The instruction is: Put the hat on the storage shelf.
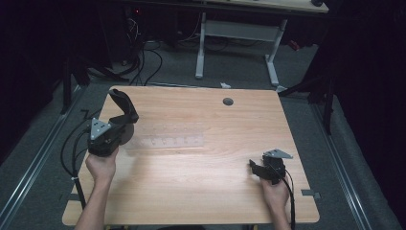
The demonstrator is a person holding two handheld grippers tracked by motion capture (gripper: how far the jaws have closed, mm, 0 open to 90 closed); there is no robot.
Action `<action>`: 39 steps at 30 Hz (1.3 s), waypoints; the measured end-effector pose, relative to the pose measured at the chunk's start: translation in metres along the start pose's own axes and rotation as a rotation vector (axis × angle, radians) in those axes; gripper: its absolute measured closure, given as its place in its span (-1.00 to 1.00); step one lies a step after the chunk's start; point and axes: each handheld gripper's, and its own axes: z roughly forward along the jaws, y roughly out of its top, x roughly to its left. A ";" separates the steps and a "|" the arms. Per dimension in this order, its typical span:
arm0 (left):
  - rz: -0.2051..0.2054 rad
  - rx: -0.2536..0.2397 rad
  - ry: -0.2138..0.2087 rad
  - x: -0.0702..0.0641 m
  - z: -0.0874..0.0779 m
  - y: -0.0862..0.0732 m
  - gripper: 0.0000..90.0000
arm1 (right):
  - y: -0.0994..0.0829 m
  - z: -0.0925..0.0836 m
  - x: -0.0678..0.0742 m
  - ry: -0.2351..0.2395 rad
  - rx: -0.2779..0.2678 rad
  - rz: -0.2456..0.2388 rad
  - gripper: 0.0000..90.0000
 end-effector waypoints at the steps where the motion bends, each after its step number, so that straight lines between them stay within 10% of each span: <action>1: 0.001 0.000 0.000 0.000 0.000 0.000 0.90 | 0.000 0.000 0.000 0.001 0.000 0.001 -0.15; 39: -0.056 0.067 0.013 0.019 0.003 -0.026 0.64 | 0.000 0.000 0.001 -0.004 0.003 -0.002 -0.17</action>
